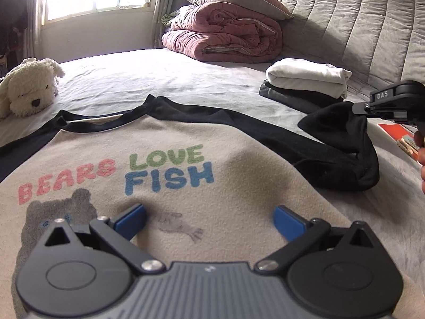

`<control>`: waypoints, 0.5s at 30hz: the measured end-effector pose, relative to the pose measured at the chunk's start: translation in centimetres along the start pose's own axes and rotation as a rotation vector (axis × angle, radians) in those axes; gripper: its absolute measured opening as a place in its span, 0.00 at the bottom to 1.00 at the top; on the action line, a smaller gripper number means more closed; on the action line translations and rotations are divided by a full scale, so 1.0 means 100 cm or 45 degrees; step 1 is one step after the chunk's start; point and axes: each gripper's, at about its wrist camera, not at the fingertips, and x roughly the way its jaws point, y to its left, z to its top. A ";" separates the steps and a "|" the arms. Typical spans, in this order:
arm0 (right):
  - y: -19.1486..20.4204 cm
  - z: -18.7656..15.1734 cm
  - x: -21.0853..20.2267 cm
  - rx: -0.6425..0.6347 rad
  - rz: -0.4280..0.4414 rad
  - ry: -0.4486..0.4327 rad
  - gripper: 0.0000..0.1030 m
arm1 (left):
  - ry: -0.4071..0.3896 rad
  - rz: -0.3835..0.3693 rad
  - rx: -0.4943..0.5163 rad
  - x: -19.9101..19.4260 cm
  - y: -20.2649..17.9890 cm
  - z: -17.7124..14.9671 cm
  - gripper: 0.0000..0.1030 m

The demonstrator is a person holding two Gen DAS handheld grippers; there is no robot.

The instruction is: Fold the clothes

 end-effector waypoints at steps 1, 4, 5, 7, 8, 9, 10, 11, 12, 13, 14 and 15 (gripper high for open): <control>-0.006 0.000 -0.004 0.010 -0.006 -0.008 0.04 | 0.001 0.005 0.006 0.000 -0.001 0.000 1.00; -0.025 -0.003 -0.017 0.032 -0.033 -0.016 0.04 | 0.005 0.021 0.025 0.001 -0.004 0.000 1.00; -0.032 -0.004 -0.020 0.037 -0.043 -0.016 0.04 | 0.005 0.022 0.025 0.001 -0.005 -0.001 1.00; -0.047 -0.008 -0.028 0.055 -0.055 -0.002 0.04 | 0.005 0.020 0.023 0.001 -0.004 -0.001 1.00; -0.054 -0.010 -0.032 0.065 -0.061 0.006 0.04 | 0.005 0.020 0.022 0.001 -0.004 -0.001 1.00; -0.061 -0.013 -0.036 0.078 -0.063 0.020 0.04 | 0.005 0.019 0.022 0.001 -0.004 -0.001 1.00; -0.069 -0.016 -0.039 0.093 -0.062 0.040 0.04 | 0.005 0.019 0.021 0.001 -0.004 -0.001 1.00; -0.075 -0.020 -0.042 0.107 -0.057 0.063 0.04 | 0.006 0.019 0.021 0.001 -0.004 -0.001 1.00; -0.081 -0.024 -0.045 0.121 -0.051 0.087 0.04 | 0.006 0.020 0.022 0.001 -0.004 -0.002 1.00; -0.087 -0.028 -0.049 0.134 -0.045 0.111 0.04 | 0.006 0.021 0.023 0.001 -0.005 -0.002 1.00; -0.092 -0.033 -0.052 0.141 -0.038 0.131 0.04 | 0.006 0.021 0.024 0.001 -0.005 -0.002 1.00; -0.095 -0.037 -0.056 0.144 -0.031 0.148 0.04 | 0.006 0.021 0.024 0.001 -0.005 -0.002 1.00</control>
